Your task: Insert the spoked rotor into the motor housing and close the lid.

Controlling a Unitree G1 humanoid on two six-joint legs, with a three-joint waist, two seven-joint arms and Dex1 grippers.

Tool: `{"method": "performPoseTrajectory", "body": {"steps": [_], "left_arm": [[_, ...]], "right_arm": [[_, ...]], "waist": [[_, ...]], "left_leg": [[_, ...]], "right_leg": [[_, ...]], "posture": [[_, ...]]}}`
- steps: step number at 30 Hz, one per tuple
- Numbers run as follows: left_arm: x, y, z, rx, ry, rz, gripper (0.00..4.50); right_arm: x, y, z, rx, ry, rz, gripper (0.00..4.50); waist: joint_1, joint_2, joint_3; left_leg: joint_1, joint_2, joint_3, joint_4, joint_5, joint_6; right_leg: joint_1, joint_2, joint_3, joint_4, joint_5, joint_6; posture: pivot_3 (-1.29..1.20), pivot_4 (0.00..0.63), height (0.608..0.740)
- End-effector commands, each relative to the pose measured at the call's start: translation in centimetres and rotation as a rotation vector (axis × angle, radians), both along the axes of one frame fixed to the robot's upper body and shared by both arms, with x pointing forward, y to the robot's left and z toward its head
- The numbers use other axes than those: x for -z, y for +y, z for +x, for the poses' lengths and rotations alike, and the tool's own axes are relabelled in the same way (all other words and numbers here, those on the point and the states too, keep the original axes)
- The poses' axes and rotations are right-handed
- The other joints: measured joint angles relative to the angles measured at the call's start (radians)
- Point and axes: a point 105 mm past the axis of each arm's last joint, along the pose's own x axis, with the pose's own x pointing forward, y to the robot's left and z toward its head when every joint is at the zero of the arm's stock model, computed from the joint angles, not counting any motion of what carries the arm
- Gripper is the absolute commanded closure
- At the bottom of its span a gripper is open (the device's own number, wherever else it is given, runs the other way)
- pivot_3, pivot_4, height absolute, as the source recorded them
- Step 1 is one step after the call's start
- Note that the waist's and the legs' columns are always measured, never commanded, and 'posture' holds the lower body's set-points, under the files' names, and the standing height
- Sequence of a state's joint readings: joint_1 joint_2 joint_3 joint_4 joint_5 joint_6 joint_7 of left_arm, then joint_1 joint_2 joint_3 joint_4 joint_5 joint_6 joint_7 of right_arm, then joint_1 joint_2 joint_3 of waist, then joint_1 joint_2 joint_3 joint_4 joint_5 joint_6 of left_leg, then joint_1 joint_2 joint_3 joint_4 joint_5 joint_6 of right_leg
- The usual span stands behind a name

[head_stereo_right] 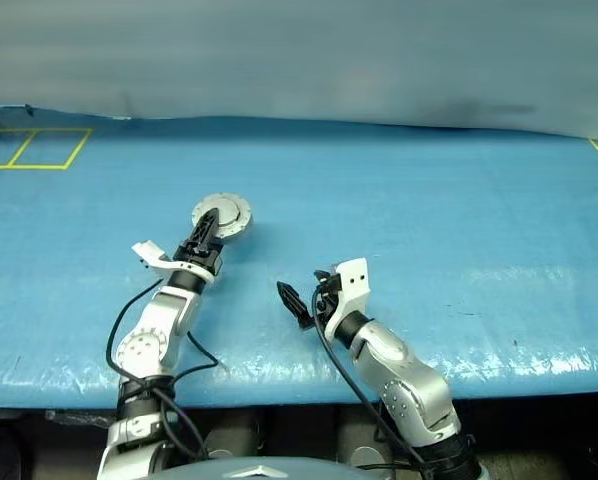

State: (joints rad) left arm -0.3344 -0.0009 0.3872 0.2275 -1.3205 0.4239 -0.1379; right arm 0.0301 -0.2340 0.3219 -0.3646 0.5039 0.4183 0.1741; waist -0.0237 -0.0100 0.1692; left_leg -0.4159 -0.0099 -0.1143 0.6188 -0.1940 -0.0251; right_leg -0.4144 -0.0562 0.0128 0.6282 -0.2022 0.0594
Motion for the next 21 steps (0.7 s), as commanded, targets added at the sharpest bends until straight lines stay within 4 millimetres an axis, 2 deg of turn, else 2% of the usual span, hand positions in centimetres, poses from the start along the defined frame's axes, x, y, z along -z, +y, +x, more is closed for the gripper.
{"method": "performPoseTrajectory", "body": {"steps": [1,3,8,11,15,21], "left_arm": [[-2.5,1.4,2.0,-0.067,-0.105,0.029,2.08],[-3.1,2.4,3.6,-0.136,-0.121,0.073,2.08],[-3.3,3.6,6.3,-0.167,-0.085,0.106,2.08],[-2.7,4.0,7.6,-0.19,-0.007,0.125,2.08],[-1.5,4.1,8.4,-0.192,0.097,0.127,2.08],[0.1,3.8,8.4,-0.18,0.191,0.167,0.06]], "right_arm": [[-0.4,-0.3,-0.2,0.005,-0.091,-0.061,0.0],[0.2,-0.7,-0.4,0.026,-0.1,-0.094,0.0],[0.6,-2.1,-0.3,0.112,-0.163,-0.145,0.0],[1.2,-2.9,-0.1,0.157,-0.2,-0.226,0.0],[2.3,-3.2,-0.3,0.179,-0.196,-0.27,0.0],[2.7,-2.6,-0.4,0.164,-0.182,-0.273,0.0]], "waist": [[-0.001,-0.001,0.001],[0.003,-0.004,0.002],[0.002,-0.007,0.004],[0.0,-0.008,0.004],[-0.002,-0.009,0.005],[-0.004,-0.009,0.006]], "left_leg": [[0.0,0.0,0.0,0.0,0.0,0.0],[0.0,0.0,0.0,0.0,0.0,0.0],[0.0,0.0,0.0,0.001,0.0,0.0],[0.0,0.0,0.0,0.001,0.0,0.0],[0.0,0.0,0.0,0.001,0.0,0.0],[0.003,0.0,-0.001,0.001,0.0,0.0]], "right_leg": [[0.0,0.0,0.0,0.0,0.0,0.0],[0.0,0.0,0.0,0.0,0.0,0.001],[0.0,0.001,0.0,0.0,0.001,0.001],[0.001,0.001,0.001,-0.001,0.002,0.003],[0.0,0.001,0.001,-0.001,0.005,0.008],[0.003,0.001,0.001,0.0,0.005,0.009]], "posture": [[0.0,0.15,0.74],[0.0,0.15,0.74],[0.0,0.15,0.74],[0.0,0.15,0.74],[0.0,0.15,0.74],[0.0,0.15,0.74]]}}
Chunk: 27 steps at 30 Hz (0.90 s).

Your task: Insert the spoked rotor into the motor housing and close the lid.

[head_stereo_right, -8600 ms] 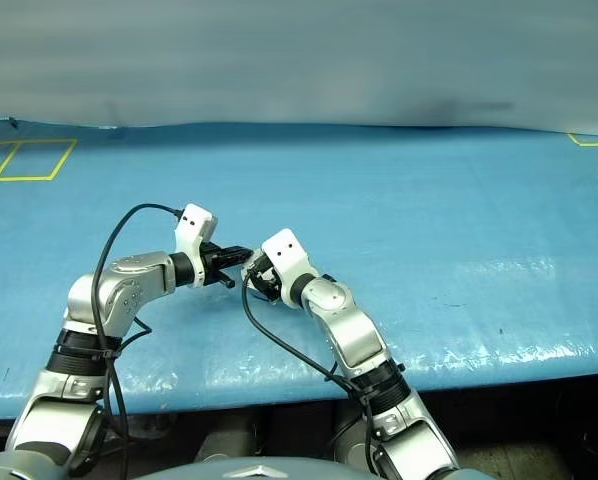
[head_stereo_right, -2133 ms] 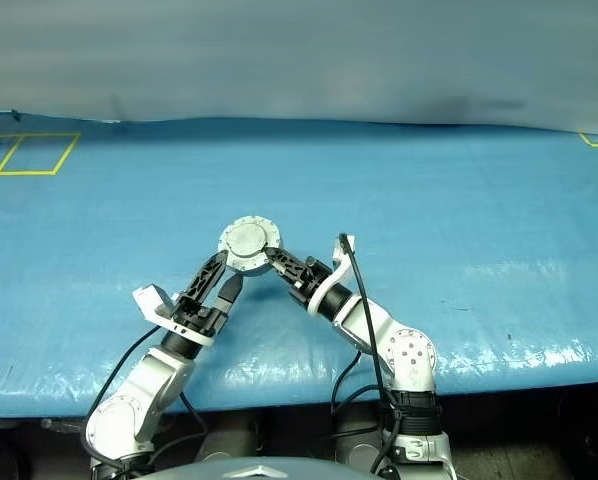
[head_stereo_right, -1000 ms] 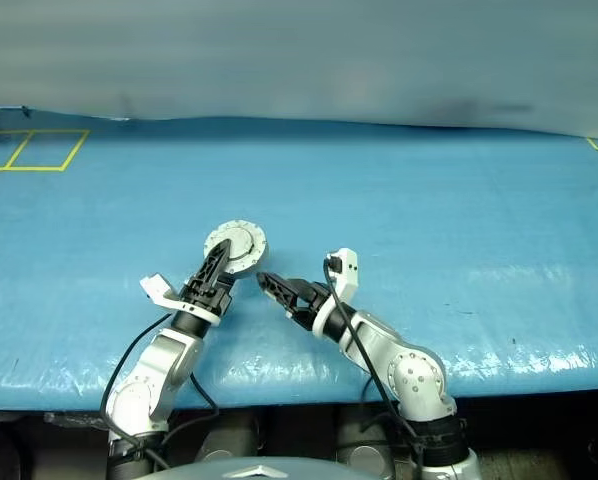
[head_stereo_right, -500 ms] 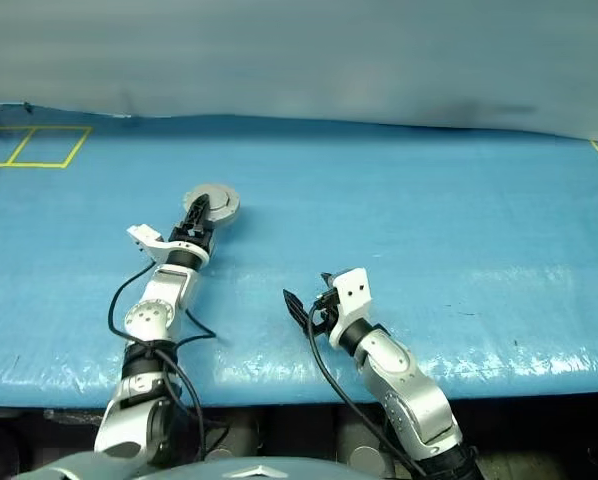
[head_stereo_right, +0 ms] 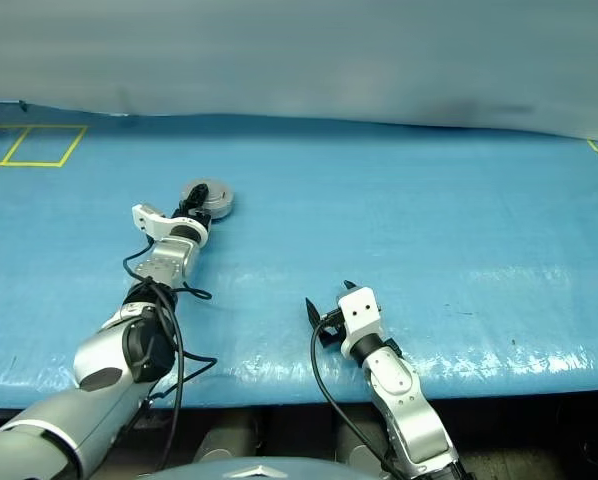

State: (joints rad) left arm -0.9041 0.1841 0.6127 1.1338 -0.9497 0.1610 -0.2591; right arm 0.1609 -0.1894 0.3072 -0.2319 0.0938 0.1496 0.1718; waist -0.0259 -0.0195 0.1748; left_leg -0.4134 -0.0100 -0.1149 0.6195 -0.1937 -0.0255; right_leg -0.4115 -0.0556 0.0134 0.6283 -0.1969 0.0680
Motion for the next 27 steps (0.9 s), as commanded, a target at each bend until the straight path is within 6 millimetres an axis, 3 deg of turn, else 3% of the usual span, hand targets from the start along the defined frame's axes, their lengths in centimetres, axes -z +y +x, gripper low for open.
{"method": "performPoseTrajectory", "body": {"steps": [1,8,17,19,27], "left_arm": [[-0.2,0.3,0.1,-0.008,0.011,0.021,0.02],[1.4,1.2,-1.5,0.017,0.046,0.042,0.02],[3.0,0.4,-8.2,0.155,0.081,0.109,0.02],[3.2,-0.1,-9.7,0.204,0.083,0.187,0.02],[2.6,-2.0,-15.1,0.328,-0.05,0.914,0.02]], "right_arm": [[-0.9,0.4,0.2,-0.014,-0.039,0.007,0.0],[-1.1,1.1,0.6,-0.04,-0.045,0.01,0.0],[-1.5,1.8,0.9,-0.086,-0.021,0.077,0.0],[-1.2,1.5,1.1,-0.081,-0.012,0.079,0.0],[-1.1,-0.6,1.4,-0.01,-0.037,0.062,0.0]], "waist": [[-0.002,0.0,0.0],[-0.014,0.001,-0.001],[-0.019,0.006,-0.006],[-0.016,0.007,-0.007],[-0.008,0.009,-0.009]], "left_leg": [[0.001,0.0,0.0,0.0,0.0,0.0],[0.002,0.0,0.001,0.001,0.0,0.0],[0.006,0.001,0.003,-0.002,0.0,0.0],[0.007,0.001,0.003,-0.001,0.0,0.0],[0.008,0.001,0.007,0.0,0.0,0.0]], "right_leg": [[0.001,0.0,0.0,0.0,0.0,0.0],[0.002,-0.001,0.001,0.0,0.001,0.0],[0.003,-0.001,0.003,0.001,0.001,-0.001],[0.004,-0.001,0.004,0.001,-0.002,-0.006],[0.004,-0.001,0.006,0.002,-0.002,-0.007]], "posture": [[0.0,0.15,0.74],[0.0,0.15,0.74],[0.0,0.15,0.74],[0.0,0.15,0.74],[0.0,0.15,0.74]]}}
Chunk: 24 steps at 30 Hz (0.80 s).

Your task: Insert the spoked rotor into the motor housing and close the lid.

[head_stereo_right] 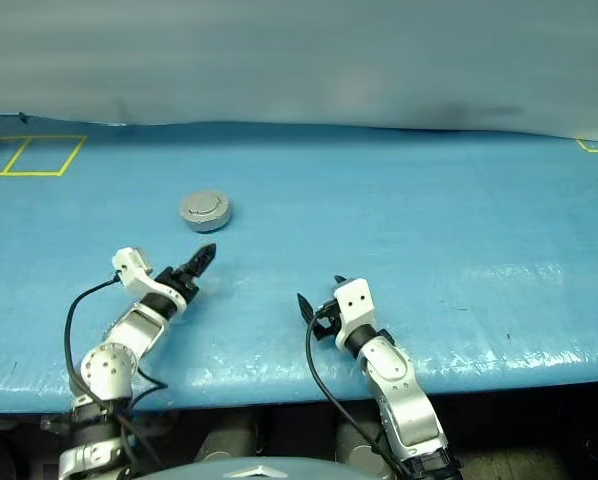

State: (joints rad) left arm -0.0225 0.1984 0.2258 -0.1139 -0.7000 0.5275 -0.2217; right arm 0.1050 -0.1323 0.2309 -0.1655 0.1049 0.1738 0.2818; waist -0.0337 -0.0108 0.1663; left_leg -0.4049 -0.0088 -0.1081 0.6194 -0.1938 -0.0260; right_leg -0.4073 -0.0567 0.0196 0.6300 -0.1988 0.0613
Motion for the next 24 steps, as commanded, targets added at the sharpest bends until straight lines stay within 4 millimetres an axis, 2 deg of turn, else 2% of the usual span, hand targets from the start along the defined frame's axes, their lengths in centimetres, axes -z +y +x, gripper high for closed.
{"method": "performPoseTrajectory", "body": {"steps": [1,4,7,11,18,24], "left_arm": [[-0.7,-0.9,-1.6,0.053,-0.133,0.297,0.02],[-0.4,-1.5,-2.6,0.081,-0.224,0.511,0.02],[-0.2,-1.4,-2.9,0.046,-0.288,0.596,0.02],[-0.2,-1.1,-3.4,-0.003,-0.341,0.608,0.02],[-0.1,-0.3,-3.1,-0.043,-0.35,0.605,0.02],[-0.2,-0.3,-2.8,-0.045,-0.357,0.602,0.02]], "right_arm": [[-1.3,-0.9,0.1,0.035,-0.072,0.008,0.0],[-1.2,-1.7,0.0,0.064,-0.083,-0.004,0.0],[-1.2,-2.3,0.0,0.088,-0.098,-0.017,0.0],[-1.6,-3.2,0.0,0.169,-0.147,-0.002,0.0],[-1.8,-2.8,-0.1,0.187,-0.168,0.029,0.0],[-1.7,-2.6,0.3,0.191,-0.163,0.029,0.0]], "waist": [[0.001,0.001,0.0],[0.005,0.001,-0.001],[0.012,0.001,-0.001],[0.014,0.001,-0.001],[0.013,0.001,-0.001],[0.012,0.001,0.0]], "left_leg": [[0.0,0.0,0.0,0.0,0.0,0.0],[-0.001,0.0,0.002,-0.002,0.0,0.0],[-0.004,0.0,0.003,-0.002,0.0,0.0],[-0.005,0.0,0.003,-0.002,0.0,0.0],[-0.006,0.0,0.003,-0.002,0.0,0.0],[-0.006,0.0,0.003,-0.001,0.0,0.0]], "right_leg": [[0.0,0.0,0.0,0.0,0.0,0.0],[-0.003,-0.001,0.002,0.0,0.0,-0.001],[-0.007,-0.001,0.002,0.0,0.0,-0.001],[-0.007,-0.001,0.001,0.0,0.0,-0.001],[-0.008,-0.001,0.001,0.0,0.0,-0.001],[-0.007,-0.001,0.001,0.0,0.0,0.0]], "posture": [[0.0,0.15,0.74],[0.0,0.15,0.74],[0.0,0.15,0.74],[0.0,0.15,0.74],[0.0,0.15,0.74],[0.0,0.15,0.74]]}}
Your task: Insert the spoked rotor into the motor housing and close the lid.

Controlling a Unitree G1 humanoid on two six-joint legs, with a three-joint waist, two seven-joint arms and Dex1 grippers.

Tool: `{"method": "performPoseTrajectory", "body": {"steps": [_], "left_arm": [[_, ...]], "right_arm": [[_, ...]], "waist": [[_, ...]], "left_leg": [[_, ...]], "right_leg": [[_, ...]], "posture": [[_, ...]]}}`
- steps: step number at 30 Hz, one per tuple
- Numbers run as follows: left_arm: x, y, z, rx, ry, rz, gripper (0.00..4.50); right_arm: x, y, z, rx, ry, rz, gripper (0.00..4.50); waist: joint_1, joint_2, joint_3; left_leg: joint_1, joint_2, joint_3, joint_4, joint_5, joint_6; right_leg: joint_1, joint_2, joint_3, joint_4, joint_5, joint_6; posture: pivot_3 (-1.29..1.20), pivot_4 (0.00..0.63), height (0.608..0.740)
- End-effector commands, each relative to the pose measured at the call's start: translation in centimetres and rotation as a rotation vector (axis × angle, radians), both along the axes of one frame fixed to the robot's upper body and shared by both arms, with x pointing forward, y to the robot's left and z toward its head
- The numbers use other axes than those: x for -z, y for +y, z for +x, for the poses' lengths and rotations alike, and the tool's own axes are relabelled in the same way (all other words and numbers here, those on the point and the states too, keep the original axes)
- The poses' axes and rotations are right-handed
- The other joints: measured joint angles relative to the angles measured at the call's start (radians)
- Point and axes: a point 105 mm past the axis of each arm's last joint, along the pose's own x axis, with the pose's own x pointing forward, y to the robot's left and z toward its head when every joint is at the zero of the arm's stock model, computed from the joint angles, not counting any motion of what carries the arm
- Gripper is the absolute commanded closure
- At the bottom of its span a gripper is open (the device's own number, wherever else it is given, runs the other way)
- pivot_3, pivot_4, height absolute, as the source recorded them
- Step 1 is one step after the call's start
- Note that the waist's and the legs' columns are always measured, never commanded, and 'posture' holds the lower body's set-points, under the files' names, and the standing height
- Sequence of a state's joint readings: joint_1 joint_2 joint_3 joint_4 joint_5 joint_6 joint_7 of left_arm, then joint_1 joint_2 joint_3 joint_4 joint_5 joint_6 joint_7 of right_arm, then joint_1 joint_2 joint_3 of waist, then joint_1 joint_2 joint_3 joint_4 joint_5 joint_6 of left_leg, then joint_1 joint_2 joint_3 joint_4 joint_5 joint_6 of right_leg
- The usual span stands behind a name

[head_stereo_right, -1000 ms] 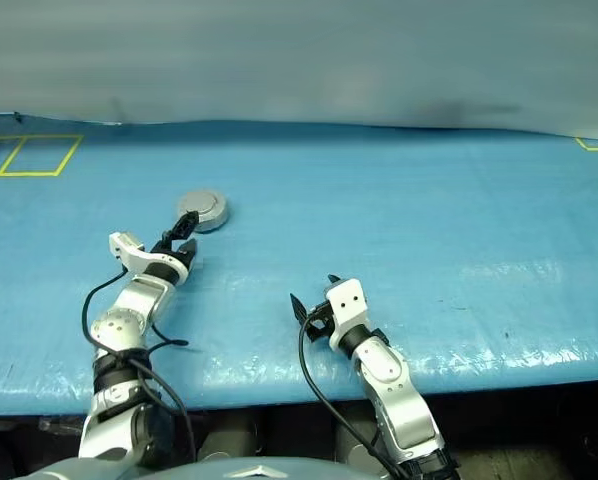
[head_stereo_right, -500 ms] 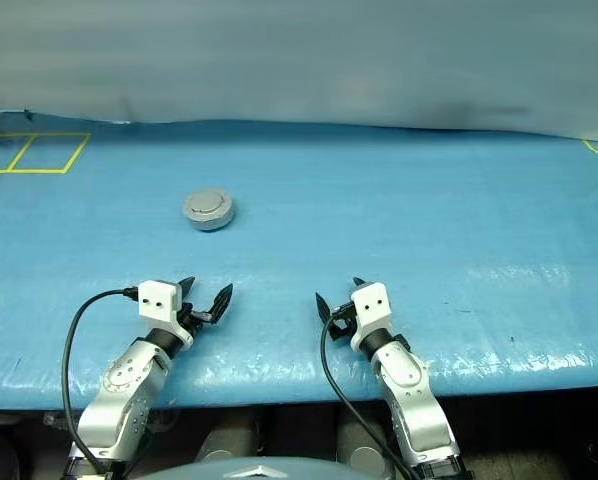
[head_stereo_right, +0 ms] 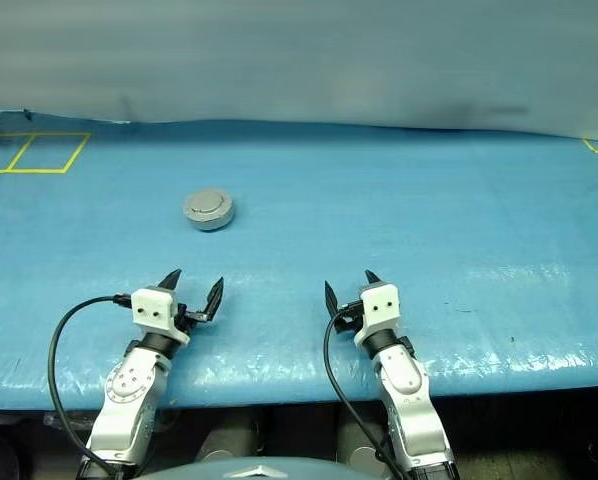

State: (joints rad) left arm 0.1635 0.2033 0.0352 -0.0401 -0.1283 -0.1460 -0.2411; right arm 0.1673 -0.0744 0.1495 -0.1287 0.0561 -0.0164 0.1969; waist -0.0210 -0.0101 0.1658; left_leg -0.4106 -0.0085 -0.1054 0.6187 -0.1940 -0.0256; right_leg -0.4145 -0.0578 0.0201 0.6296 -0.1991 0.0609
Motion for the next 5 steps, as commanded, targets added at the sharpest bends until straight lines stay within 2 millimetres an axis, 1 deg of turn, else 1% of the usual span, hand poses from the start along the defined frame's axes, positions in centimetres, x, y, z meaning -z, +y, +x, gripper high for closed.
{"method": "performPoseTrajectory", "body": {"steps": [1,5], "left_arm": [[-0.92,0.12,0.19,-0.007,-0.046,-0.004,0.02],[-0.97,-0.24,0.29,0.003,-0.047,-0.009,0.02]], "right_arm": [[-1.13,0.25,0.27,-0.001,-0.051,0.005,0.0],[-0.91,0.29,0.25,-0.001,-0.042,0.003,0.0]], "waist": [[-0.001,0.0,0.0],[-0.001,0.0,0.0]], "left_leg": [[0.0,0.0,0.0,0.0,0.0,0.0],[0.0,0.0,0.0,0.0,0.0,0.0]], "right_leg": [[0.0,0.0,0.0,0.0,0.0,0.0],[0.0,0.0,0.0,0.0,0.0,0.0]], "posture": [[0.0,0.15,0.74],[0.0,0.15,0.74]]}}
